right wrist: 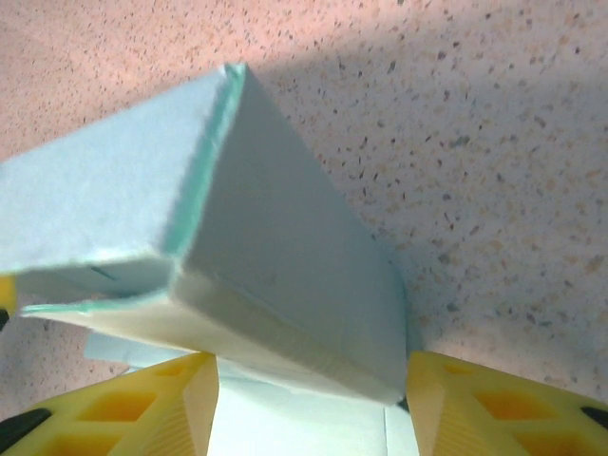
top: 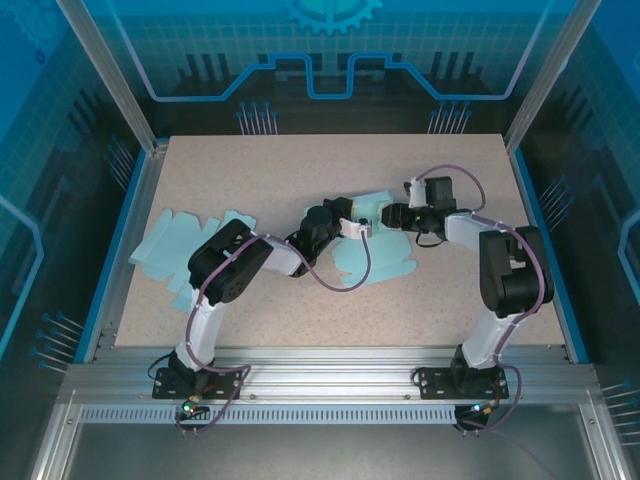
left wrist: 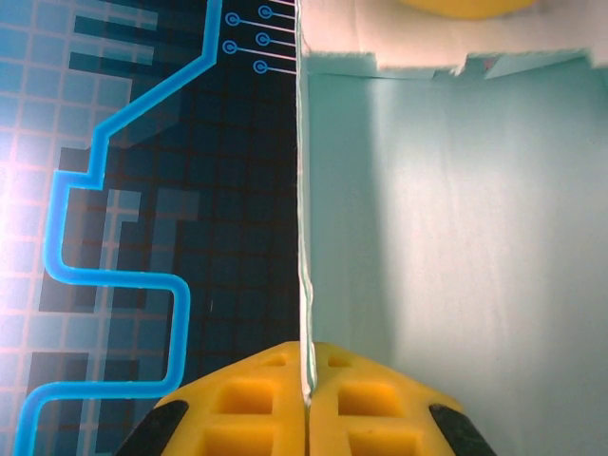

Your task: Fold the paper box

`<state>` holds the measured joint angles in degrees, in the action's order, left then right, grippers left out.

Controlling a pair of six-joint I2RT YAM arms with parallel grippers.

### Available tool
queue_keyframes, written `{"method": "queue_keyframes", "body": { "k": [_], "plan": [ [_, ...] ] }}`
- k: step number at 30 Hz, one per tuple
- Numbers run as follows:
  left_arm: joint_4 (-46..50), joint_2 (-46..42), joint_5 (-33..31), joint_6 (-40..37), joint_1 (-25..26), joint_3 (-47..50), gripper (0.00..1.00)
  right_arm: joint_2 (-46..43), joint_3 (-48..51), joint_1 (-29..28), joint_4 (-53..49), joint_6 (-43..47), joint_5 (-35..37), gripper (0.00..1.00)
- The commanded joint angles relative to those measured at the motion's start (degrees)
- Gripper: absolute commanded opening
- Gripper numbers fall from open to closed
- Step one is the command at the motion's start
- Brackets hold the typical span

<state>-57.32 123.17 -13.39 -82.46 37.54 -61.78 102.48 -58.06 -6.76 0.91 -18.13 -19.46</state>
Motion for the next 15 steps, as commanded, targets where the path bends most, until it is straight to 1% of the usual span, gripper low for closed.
{"method": "queue_keyframes", "body": {
  "k": [1, 7, 15],
  "plan": [
    [3.91, 0.34, 4.41, 0.97, 0.76, 0.17, 0.0, 1.85, -3.32, -1.74, 1.29, 0.27, 2.78, 0.54],
    [3.66, 0.13, 4.28, 2.29, 0.8, 0.17, 0.0, 3.55, -4.7, -3.47, 1.38, 0.64, 5.88, 0.51],
    [3.65, -0.59, 3.76, 5.18, 0.73, -0.49, 0.0, 2.27, -2.82, -5.39, 1.81, 0.14, 12.79, 0.4]
  ]
}}
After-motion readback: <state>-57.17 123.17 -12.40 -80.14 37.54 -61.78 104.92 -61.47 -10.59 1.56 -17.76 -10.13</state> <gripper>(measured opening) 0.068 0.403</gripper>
